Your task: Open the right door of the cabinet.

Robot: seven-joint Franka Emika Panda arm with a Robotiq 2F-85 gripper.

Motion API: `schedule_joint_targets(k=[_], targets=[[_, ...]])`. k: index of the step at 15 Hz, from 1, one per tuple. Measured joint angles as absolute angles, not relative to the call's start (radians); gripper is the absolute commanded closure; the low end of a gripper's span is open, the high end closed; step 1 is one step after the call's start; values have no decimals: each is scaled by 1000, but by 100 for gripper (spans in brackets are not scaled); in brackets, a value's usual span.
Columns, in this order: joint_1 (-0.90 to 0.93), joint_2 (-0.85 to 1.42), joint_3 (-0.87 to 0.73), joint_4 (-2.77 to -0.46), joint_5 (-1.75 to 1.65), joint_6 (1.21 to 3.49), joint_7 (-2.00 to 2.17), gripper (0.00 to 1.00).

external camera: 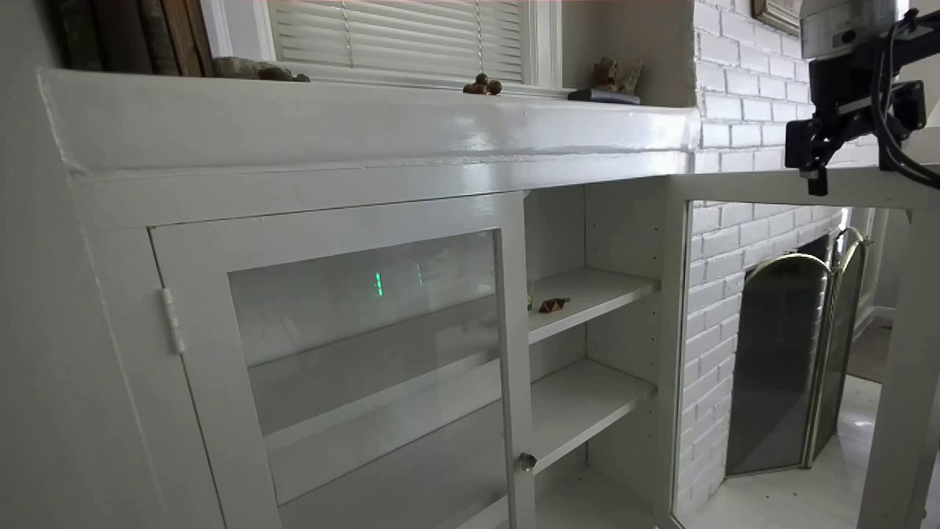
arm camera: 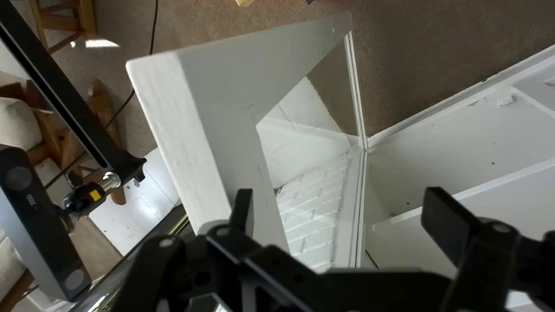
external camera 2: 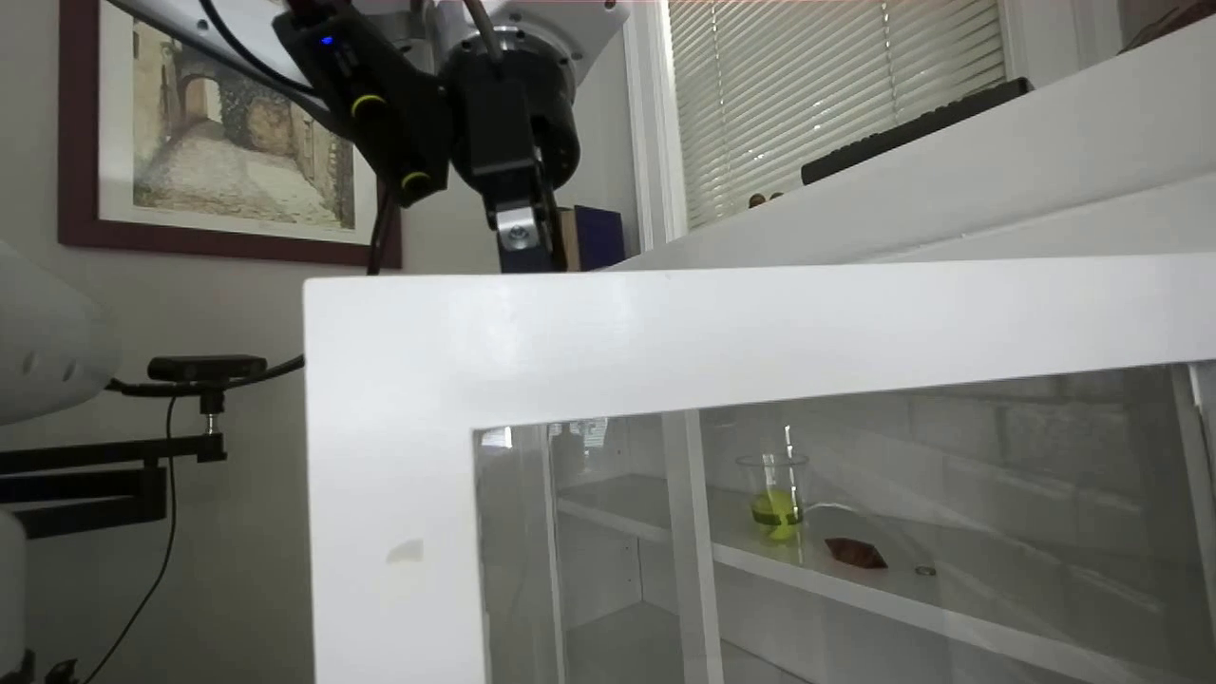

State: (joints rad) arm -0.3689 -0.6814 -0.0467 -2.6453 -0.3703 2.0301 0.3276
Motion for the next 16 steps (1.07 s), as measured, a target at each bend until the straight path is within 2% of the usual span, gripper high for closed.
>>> schedule_joint_targets(k=[11, 16], targets=[[-478, -761, -95, -2675, -419, 2030, 329, 0], [-478, -798, -68, -2673, -434, 2030, 329, 0]])
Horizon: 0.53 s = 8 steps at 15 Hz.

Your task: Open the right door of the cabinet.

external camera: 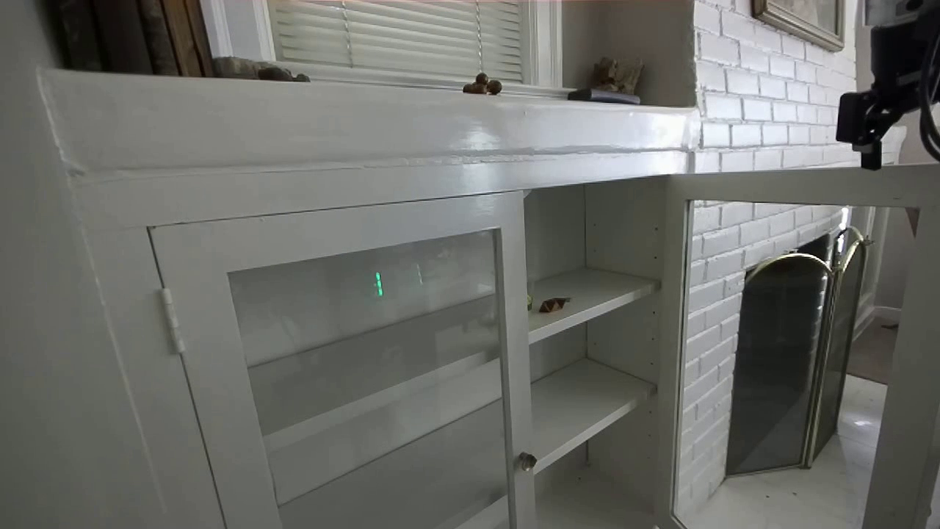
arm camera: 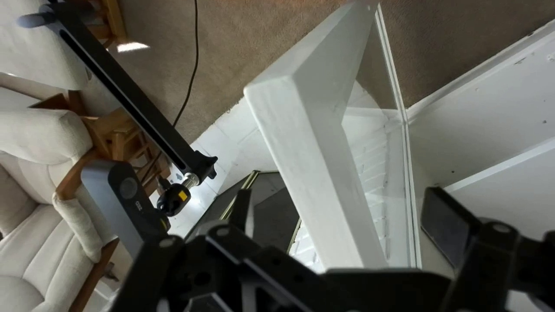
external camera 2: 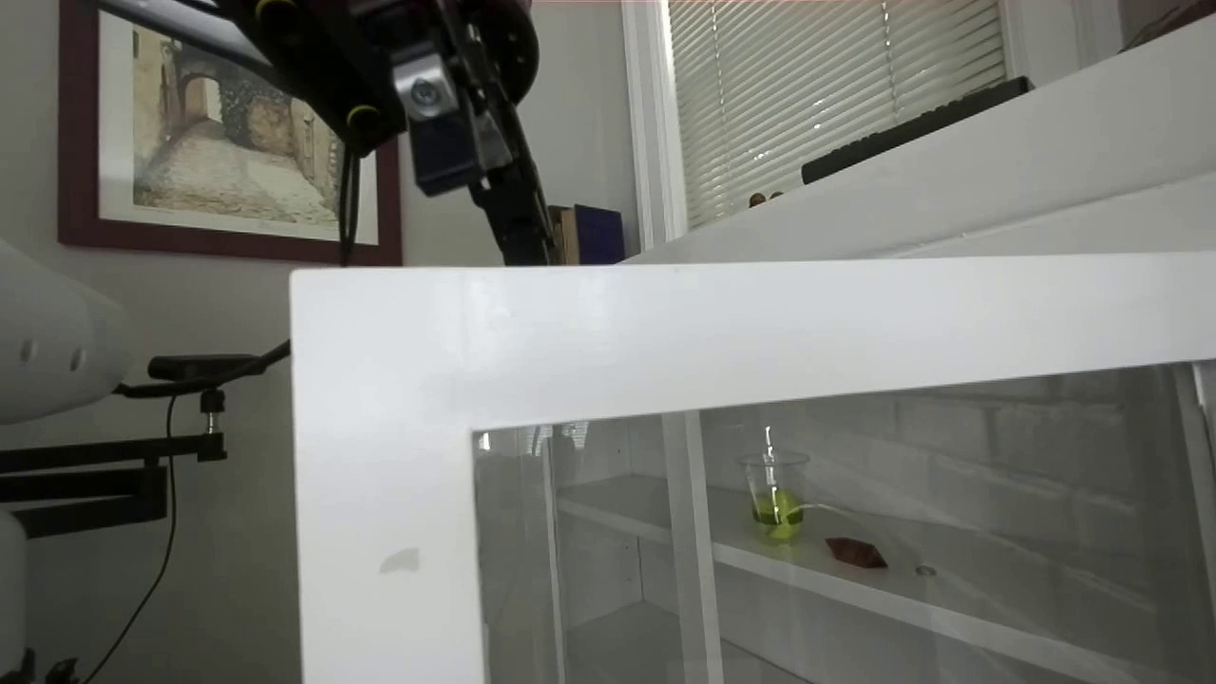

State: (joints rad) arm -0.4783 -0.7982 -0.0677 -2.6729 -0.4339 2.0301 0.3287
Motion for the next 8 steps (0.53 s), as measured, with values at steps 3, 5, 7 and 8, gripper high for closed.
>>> schedule_joint_targets(k=[3, 5, 7, 8], targets=[[-432, -824, -24, -2665, -429, 2032, 328, 0], [-368, -837, -6, -2663, -410, 2045, 328, 0], [-300, -841, 5, -2662, -383, 2074, 328, 0], [-268, -841, 8, -2662, -365, 2094, 328, 0]])
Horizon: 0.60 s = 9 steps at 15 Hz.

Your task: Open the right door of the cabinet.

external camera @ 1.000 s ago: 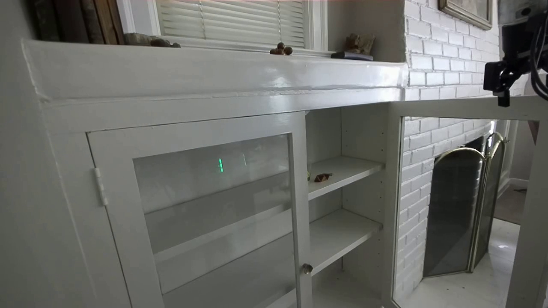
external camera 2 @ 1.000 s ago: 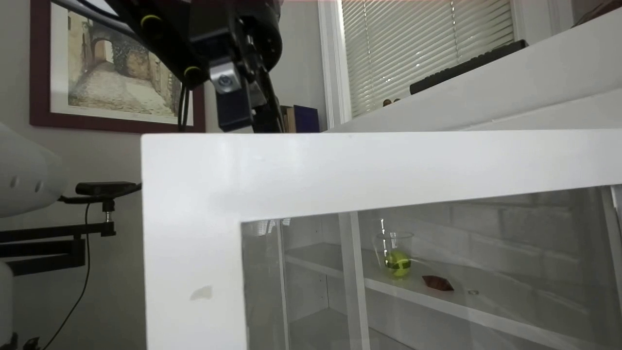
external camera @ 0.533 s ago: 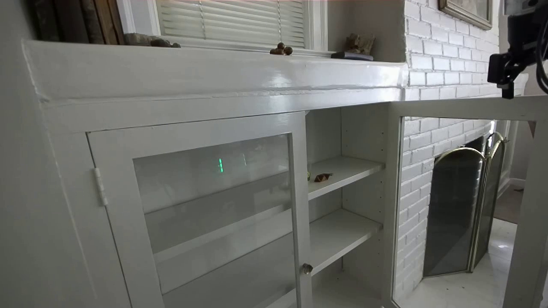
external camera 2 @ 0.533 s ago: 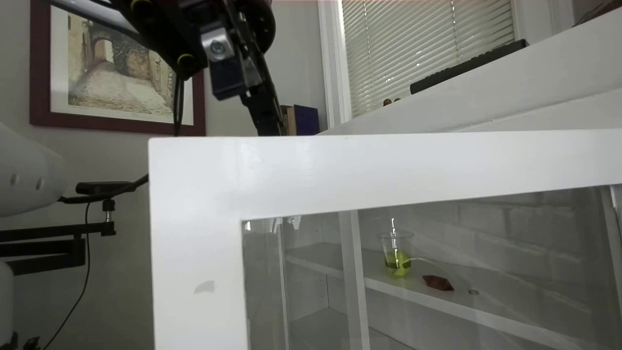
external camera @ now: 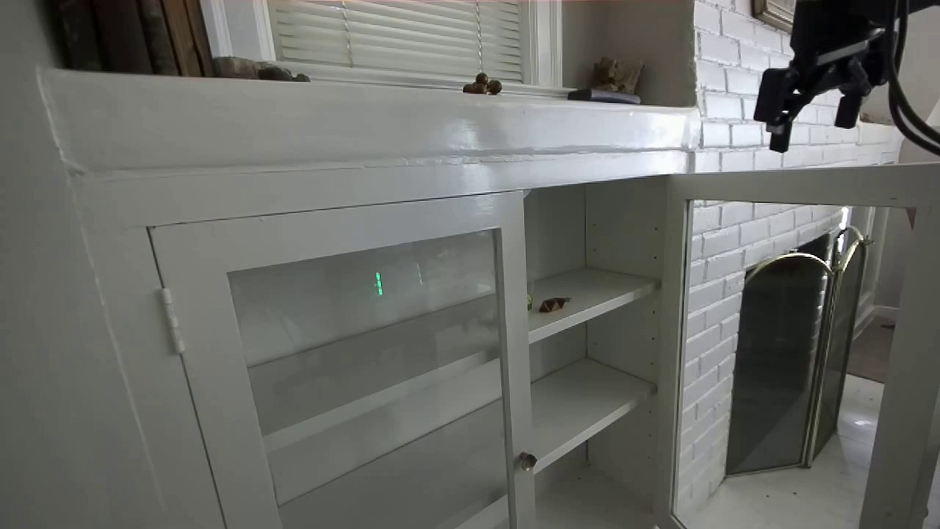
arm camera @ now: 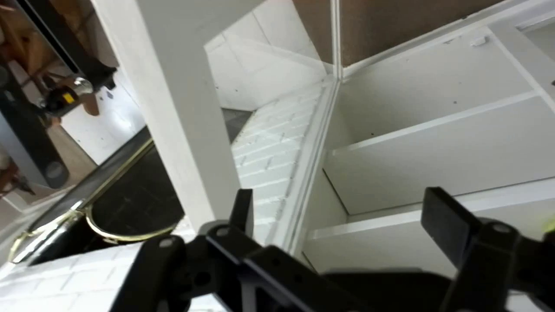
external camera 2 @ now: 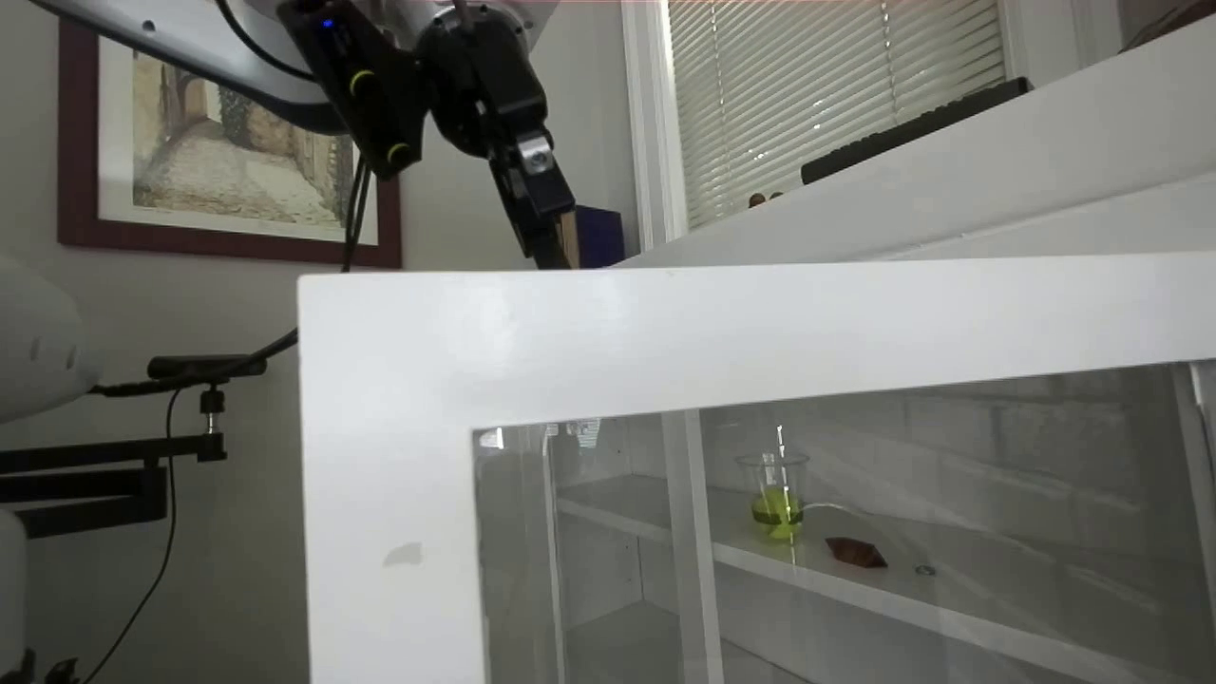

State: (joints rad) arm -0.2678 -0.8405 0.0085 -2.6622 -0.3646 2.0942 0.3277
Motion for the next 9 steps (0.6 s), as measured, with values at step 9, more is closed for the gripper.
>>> schedule_joint_targets(k=[9], targets=[[-81, -818, 18, -2664, -149, 2283, 308, 0]])
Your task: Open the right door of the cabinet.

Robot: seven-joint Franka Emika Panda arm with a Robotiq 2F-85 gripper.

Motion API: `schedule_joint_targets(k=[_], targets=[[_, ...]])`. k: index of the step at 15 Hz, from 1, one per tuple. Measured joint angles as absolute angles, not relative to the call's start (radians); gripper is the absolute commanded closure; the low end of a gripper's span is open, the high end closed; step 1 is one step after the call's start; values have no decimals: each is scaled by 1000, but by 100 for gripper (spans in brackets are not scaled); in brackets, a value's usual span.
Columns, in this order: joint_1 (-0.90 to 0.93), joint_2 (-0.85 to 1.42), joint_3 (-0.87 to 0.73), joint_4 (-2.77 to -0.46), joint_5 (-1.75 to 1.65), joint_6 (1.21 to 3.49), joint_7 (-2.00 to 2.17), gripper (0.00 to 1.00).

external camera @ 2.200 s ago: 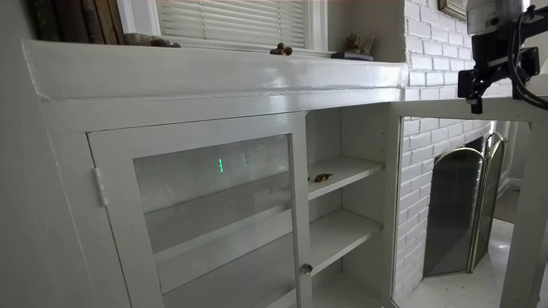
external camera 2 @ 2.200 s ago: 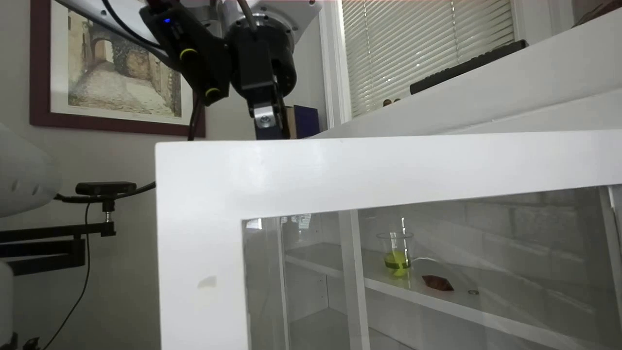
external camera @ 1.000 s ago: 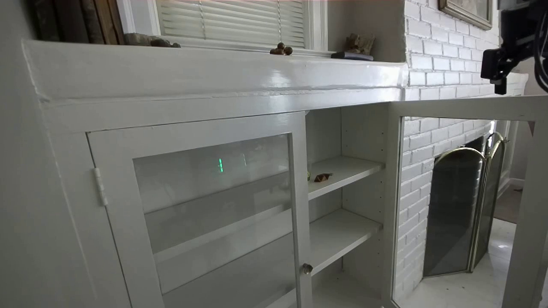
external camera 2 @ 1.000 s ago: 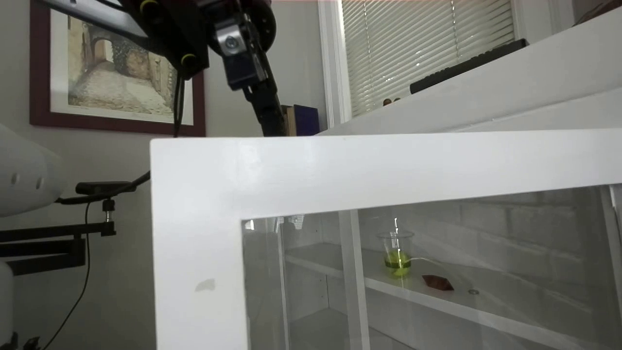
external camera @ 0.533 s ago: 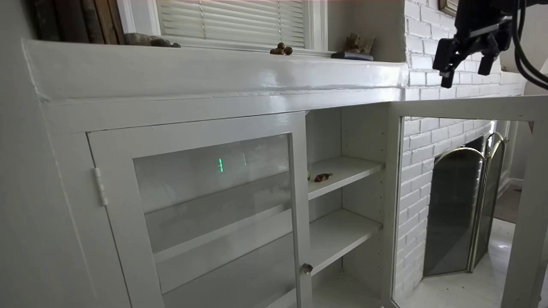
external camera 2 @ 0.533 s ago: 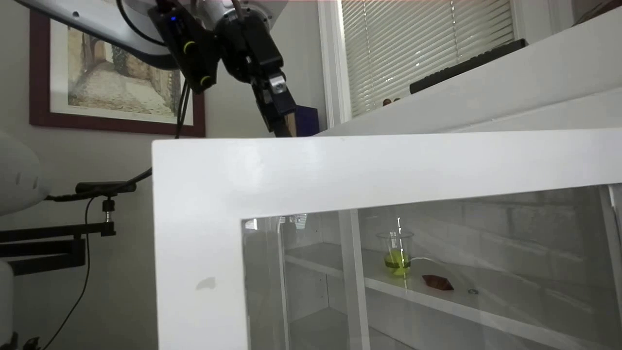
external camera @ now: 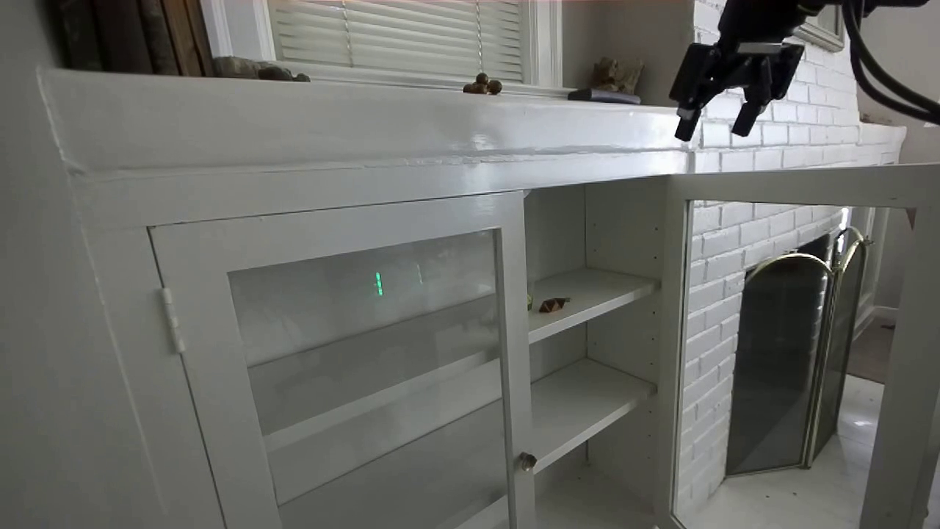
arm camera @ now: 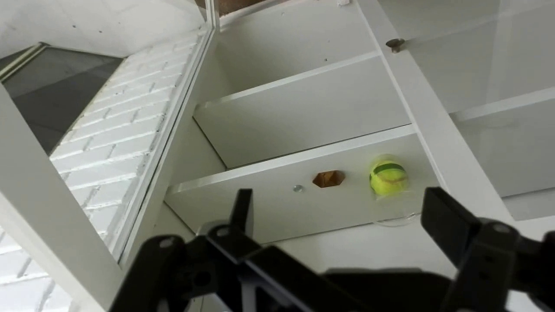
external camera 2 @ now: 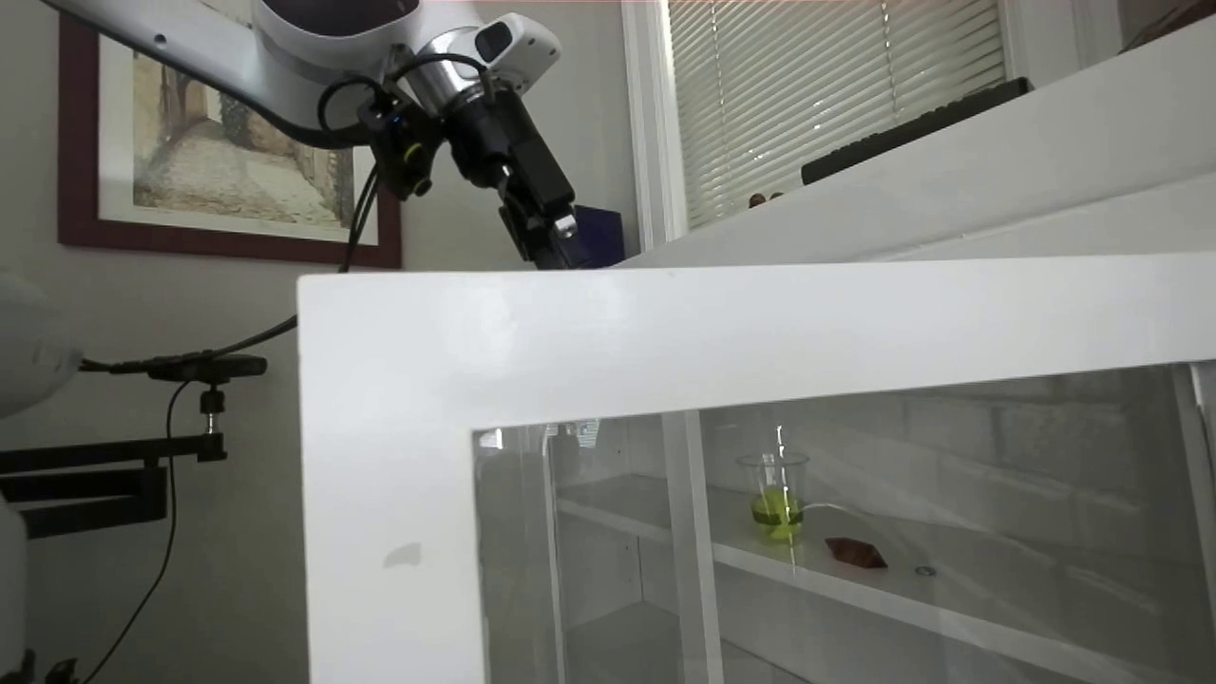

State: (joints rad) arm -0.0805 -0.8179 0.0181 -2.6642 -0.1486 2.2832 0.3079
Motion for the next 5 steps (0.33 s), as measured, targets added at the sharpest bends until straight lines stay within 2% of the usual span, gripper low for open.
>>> schedule_joint_targets(k=[5], targets=[[-94, -818, 26, -2665, -149, 2283, 308, 0]])
